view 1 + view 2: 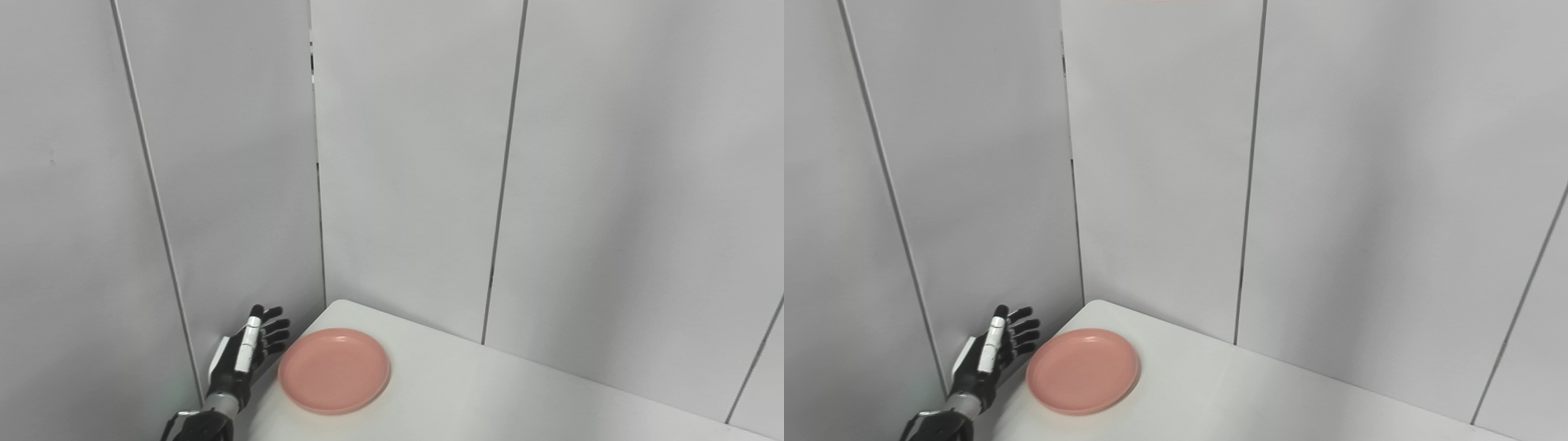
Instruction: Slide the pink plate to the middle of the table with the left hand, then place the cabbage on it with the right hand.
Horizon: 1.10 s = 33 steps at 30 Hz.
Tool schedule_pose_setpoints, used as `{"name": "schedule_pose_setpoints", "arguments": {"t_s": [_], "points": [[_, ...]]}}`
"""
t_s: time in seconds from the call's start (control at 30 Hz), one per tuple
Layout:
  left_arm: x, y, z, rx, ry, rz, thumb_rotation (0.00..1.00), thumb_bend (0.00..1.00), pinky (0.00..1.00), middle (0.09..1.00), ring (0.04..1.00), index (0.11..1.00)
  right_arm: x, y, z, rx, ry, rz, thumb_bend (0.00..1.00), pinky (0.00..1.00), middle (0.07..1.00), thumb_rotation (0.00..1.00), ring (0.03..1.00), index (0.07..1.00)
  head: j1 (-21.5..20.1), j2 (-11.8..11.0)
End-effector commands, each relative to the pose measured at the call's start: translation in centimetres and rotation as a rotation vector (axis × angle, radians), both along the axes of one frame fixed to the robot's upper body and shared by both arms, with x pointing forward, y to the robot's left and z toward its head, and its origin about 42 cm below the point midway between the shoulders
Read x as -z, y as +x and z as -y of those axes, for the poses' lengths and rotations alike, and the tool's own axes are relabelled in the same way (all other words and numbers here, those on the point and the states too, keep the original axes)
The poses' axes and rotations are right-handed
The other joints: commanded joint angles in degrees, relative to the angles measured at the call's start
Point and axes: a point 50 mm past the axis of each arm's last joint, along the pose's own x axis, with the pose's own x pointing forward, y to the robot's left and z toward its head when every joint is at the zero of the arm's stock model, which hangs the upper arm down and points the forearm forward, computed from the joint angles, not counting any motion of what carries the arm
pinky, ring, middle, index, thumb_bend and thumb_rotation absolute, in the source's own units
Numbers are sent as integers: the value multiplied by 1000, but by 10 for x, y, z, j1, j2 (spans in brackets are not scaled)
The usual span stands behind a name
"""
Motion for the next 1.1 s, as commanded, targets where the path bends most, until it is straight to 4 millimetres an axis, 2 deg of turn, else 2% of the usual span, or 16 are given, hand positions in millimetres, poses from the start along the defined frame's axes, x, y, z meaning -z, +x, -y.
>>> {"name": "schedule_pose_setpoints", "arguments": {"t_s": [0.0,0.33,0.73,1.07], "points": [[-28,14,-4,21,42,99,1000,855,738,752,755,749,0,-4,2,2,6,-17,682,1000,1000,812,1000,1000,1,3],[-5,19,14,31,3,78,1000,848,782,777,795,768,0,-5,5,15,10,-12,689,1000,1000,807,1000,1000,2,9],[5,24,29,41,-45,86,1000,821,816,786,805,779,1,-3,6,29,5,-9,667,1000,1000,802,1000,1000,-1,10],[16,35,50,81,-73,100,1000,860,834,808,826,798,1,-3,5,29,10,-13,673,1000,1000,793,1000,1000,-3,12]]}}
